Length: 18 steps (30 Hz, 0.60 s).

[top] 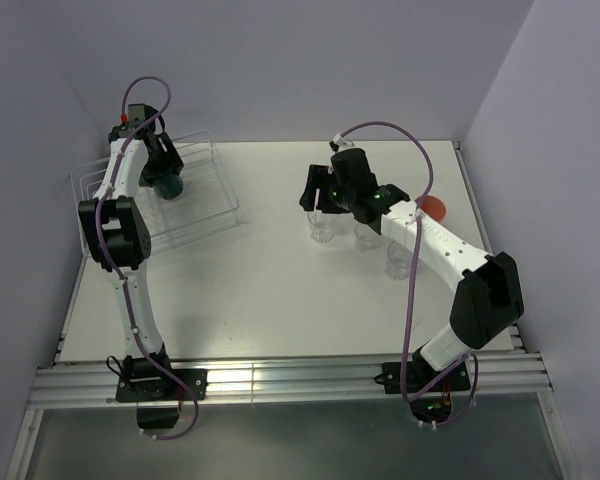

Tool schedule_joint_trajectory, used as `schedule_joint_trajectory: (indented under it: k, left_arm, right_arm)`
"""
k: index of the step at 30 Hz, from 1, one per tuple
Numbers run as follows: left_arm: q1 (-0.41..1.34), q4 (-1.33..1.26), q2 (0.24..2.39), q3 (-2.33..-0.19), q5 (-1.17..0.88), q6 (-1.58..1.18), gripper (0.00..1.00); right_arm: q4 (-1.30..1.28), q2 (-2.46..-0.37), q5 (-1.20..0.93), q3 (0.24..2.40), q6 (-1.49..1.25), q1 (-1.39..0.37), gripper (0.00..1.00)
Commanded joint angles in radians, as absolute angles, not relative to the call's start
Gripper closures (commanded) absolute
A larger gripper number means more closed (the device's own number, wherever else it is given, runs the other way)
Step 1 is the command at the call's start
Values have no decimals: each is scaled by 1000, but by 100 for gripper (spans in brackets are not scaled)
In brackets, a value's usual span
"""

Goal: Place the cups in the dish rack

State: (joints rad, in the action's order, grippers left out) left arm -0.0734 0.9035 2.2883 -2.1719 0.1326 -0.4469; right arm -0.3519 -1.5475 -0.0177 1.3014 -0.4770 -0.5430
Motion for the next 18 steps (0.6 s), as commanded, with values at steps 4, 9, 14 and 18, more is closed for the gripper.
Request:
schedule_joint_trajectory:
  k: [4, 9, 14, 18]
  left_arm:
    - [-84, 853, 2310, -2226, 100, -434, 49]
    - [-84, 833, 2306, -2206, 94, -442, 34]
    - [-84, 810, 2298, -2186, 86, -443, 14]
    - [-84, 782, 2278, -2154, 84, -451, 12]
  right_arm:
    - [-319, -1559, -17, 1324, -465, -537, 29]
    - [-322, -1560, -17, 1325, -465, -537, 29]
    - [-325, -1562, -18, 1327, -463, -537, 29]
    - [-327, -1560, -20, 1324, -463, -537, 29]
